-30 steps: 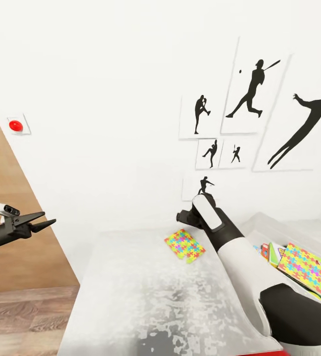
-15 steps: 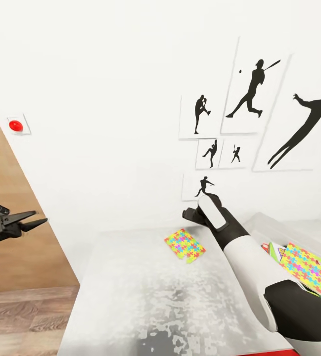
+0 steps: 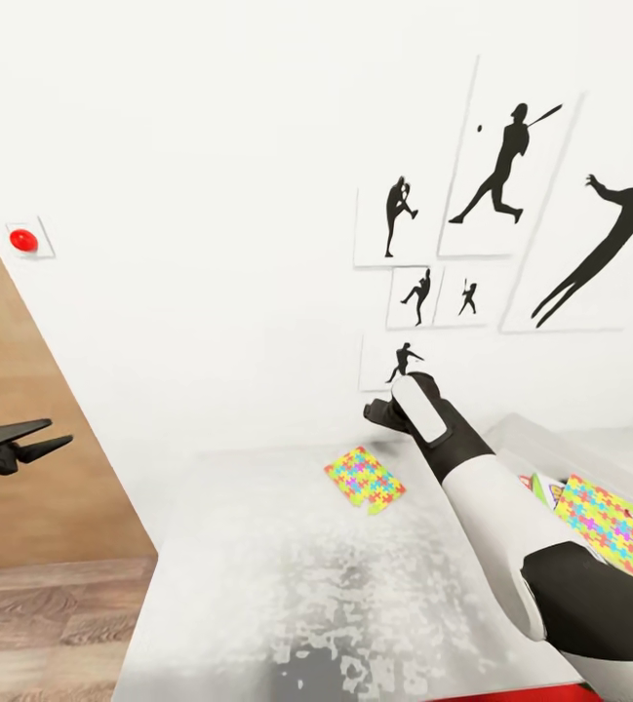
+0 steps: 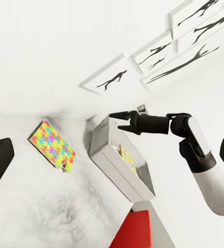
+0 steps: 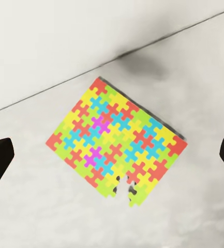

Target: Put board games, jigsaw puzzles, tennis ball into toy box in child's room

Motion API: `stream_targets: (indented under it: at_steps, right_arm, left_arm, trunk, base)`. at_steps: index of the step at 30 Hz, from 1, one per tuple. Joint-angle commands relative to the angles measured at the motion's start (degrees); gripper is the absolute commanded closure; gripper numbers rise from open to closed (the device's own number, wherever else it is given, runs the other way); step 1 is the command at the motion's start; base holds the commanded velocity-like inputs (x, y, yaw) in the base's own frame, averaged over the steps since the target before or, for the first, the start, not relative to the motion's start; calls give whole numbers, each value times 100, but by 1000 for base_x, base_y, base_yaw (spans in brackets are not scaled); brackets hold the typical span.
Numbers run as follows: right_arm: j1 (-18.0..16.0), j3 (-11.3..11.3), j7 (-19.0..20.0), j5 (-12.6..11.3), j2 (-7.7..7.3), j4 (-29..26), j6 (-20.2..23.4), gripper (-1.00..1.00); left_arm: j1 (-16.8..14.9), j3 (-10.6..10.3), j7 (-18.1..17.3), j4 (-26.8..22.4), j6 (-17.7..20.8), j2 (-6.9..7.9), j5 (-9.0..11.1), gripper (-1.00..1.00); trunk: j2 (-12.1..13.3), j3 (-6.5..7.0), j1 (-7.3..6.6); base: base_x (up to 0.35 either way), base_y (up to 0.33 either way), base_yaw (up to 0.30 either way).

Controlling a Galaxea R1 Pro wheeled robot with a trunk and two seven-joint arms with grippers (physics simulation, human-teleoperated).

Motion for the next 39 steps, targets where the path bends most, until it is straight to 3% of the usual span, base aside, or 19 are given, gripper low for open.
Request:
stream_targets:
  at_steps: [1,22,28,39]
  right_arm:
    - [-17,16,-60,-57,-3,-5,4,-100]
    - [-67,-10,-52,-64,5,6,2,-100]
    - [-73,-10,-52,-59,19,6,4,-100]
    - [-86,-16,-52,-56,28,6,4,-100]
  left_arm:
    - [-5,-5,-21,4,59,6,1,-100]
    - [-5,-11,-21,19,41,147,-108,-100]
    - [-5,-20,-21,19,42,335,-86,-100]
    - [-5,-23,-21,19,35,372,-89,-100]
  trunk:
    - [-14,-23,3]
    - [-14,-221,3]
    - [-14,-278,3]
    - [-14,-381,3]
  base:
    - [0,0,0]
    - [0,0,0]
    - [0,0,0]
    - [0,0,0]
